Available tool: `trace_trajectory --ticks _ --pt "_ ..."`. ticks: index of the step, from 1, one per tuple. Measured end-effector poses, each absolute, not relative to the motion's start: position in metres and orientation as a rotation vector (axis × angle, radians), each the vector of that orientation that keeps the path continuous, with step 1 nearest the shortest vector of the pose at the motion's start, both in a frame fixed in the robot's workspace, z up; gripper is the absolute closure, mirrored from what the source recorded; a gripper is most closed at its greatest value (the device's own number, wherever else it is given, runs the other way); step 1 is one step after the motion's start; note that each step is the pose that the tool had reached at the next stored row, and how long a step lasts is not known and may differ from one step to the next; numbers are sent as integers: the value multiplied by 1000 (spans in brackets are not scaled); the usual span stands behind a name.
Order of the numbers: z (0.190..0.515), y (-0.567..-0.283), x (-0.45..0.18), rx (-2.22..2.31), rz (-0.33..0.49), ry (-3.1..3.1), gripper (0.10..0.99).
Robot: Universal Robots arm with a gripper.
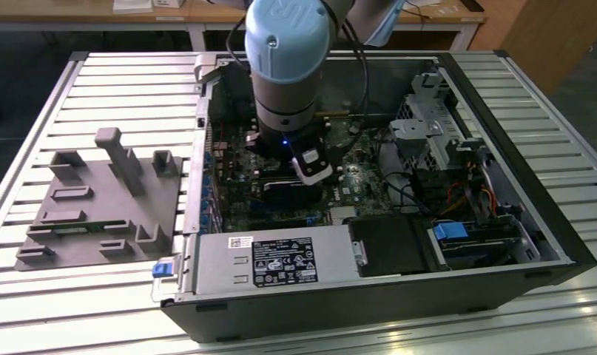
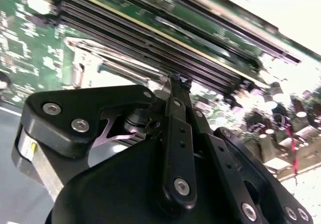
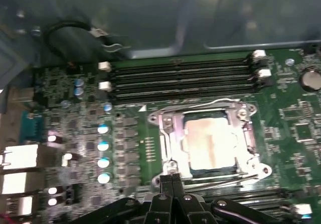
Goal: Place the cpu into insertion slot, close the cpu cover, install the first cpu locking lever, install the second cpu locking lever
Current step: 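Install the second cpu locking lever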
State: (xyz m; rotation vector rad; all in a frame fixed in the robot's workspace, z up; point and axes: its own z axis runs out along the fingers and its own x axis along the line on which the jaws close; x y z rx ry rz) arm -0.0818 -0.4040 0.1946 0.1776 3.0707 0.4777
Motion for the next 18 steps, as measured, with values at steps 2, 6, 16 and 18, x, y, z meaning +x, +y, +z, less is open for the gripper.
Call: trace_trajectory --ticks 2,6,16,18 --pt "195 -404 -76 178 478 3072 984" --pt "195 -404 -67 179 478 3075 984" --pt "202 -401 -63 179 476 3076 984" --pt "206 -400 -63 179 476 3076 984"
